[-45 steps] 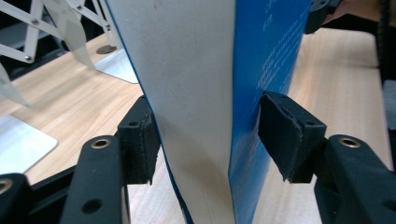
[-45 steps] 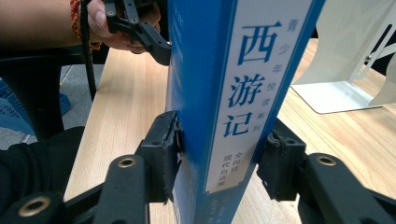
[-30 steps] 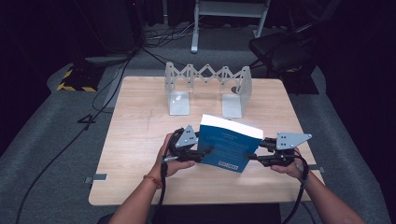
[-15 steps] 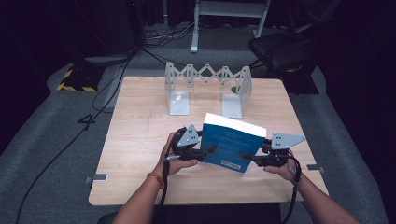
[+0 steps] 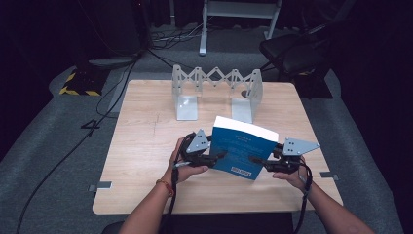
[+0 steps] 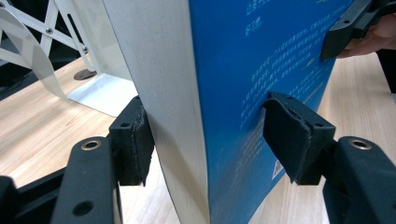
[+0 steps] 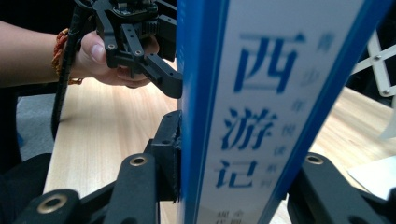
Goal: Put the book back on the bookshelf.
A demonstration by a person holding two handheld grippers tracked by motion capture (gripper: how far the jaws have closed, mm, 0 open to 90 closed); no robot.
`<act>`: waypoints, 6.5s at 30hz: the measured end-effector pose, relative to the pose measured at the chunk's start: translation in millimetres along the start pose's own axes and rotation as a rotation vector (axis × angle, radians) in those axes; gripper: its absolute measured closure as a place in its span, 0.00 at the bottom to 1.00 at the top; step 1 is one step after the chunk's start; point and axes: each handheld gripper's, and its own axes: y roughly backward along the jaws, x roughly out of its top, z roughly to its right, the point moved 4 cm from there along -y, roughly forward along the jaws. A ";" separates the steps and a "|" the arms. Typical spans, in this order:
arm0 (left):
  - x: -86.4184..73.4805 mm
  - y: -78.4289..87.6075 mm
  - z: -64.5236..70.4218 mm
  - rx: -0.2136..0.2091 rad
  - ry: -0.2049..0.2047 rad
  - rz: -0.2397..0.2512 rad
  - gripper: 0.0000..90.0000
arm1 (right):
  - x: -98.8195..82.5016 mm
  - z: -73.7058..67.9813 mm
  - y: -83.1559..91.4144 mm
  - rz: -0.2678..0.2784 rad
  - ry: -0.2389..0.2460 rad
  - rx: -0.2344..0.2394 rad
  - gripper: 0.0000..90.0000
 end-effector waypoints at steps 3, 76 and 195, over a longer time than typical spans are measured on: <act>3.8 -9.5 -0.1 -0.004 -0.014 0.004 0.40 | -1.0 4.3 5.9 -0.003 -0.010 -0.016 0.67; -130.6 80.0 -41.8 0.247 0.295 -0.424 0.16 | 43.3 33.9 -16.4 -0.055 0.016 -0.192 0.69; -128.4 76.3 -33.1 0.120 0.209 -0.427 0.14 | -33.8 107.2 5.1 -0.041 -0.170 -0.631 0.68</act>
